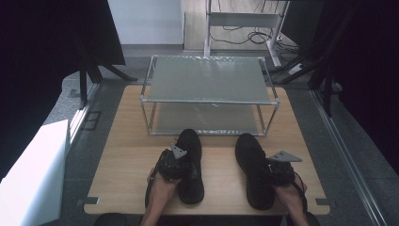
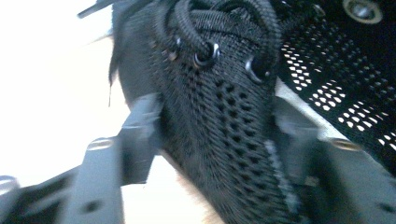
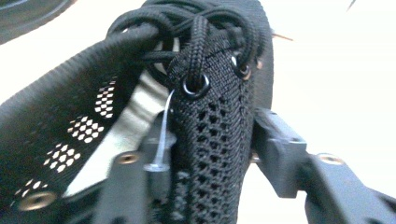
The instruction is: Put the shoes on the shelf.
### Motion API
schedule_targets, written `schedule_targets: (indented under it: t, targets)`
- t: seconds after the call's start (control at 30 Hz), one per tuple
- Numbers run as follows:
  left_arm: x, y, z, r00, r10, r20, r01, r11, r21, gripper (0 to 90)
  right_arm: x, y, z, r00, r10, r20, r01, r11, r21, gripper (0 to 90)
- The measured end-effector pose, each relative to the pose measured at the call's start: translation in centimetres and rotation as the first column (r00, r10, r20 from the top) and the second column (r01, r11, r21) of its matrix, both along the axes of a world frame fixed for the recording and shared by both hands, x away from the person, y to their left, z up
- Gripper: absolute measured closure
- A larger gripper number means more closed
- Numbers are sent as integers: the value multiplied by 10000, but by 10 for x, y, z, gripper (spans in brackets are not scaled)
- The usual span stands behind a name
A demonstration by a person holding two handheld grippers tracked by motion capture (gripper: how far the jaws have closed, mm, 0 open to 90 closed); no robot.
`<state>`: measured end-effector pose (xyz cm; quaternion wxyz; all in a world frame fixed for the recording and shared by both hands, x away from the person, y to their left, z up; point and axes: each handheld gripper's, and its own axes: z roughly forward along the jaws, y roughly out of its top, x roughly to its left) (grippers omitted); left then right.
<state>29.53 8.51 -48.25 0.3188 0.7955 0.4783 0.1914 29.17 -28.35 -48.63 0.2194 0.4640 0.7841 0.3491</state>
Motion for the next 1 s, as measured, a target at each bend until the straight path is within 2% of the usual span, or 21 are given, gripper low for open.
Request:
schedule_targets:
  t: [0.03, 0.17, 0.23, 0.27, 0.3, 0.37, 0.43, 0.47, 0.53, 0.73, 0.77, 0.8, 0.87, 0.93, 1.0]
  targets:
    - [0, 4, 0, 10000, 23, -74, -25, 9998, -212, 490, 0, 0, 0, 10000, -91, 39, 91, 9999, -72, 584]
    - [-1, 14, 0, 9999, 106, -43, -107, 9990, -428, 637, 0, -2, 1, 9989, -414, 197, 418, 9989, -209, 708]
    - [-2, 17, -1, 9999, 144, 40, -142, 9988, -461, 680, -1, -3, 1, 9984, -524, 224, 526, 9986, -95, 731]
    - [-2, 19, -1, 9998, 205, 73, -201, 9981, -582, 735, -1, -4, 1, 9976, -672, 164, 669, 9975, 230, 746]
    - [-2, 23, -2, 9997, 239, 68, -233, 9967, -775, 735, -1, -4, 1, 9976, -672, 164, 669, 9975, 230, 746]
    - [-2, 32, -3, 9993, 362, 0, -358, 9909, -1296, 775, -1, -6, 1, 9967, -814, 19, 811, 9945, 661, 753]
    - [-2, 42, -4, 9991, 414, -135, -432, 9818, -1849, 790, 0, -8, 1, 9963, -855, -108, 861, 9915, 978, 756]
    - [-1, 47, -6, 9990, 397, -224, -437, 9739, -2227, 794, 0, -9, 1, 9961, -863, -193, 880, 9899, 1109, 757]
    - [1, 54, -8, 9986, 380, -360, -463, 9621, -2686, 798, 1, -11, 2, 9957, -853, -352, 896, 9853, 1452, 761]
    - [5, 62, -10, 9979, 183, -618, -395, 9316, -3614, 806, 4, -17, 4, 9905, -854, -1076, 1101, 9619, 2501, 765]
    - [5, 62, -10, 9981, 112, -607, -330, 9281, -3709, 808, 4, -19, 4, 9893, -810, -1217, 1121, 9548, 2754, 766]
    - [5, 62, -8, 9984, 86, -564, -292, 9262, -3760, 809, 5, -20, 4, 9883, -775, -1314, 1144, 9464, 3022, 766]
    - [6, 59, -5, 9988, -6, -494, -174, 9321, -3618, 810, 5, -22, 5, 9869, -743, -1432, 1207, 9291, 3495, 766]
    - [6, 57, 0, 9991, -24, -432, -133, 9331, -3593, 809, 6, -23, 8, 9870, -714, -1443, 1222, 9155, 3834, 766]
    - [7, 57, 4, 9991, -76, -410, -85, 9253, -3790, 809, 7, -23, 9, 9867, -715, -1458, 1265, 9015, 4139, 766]
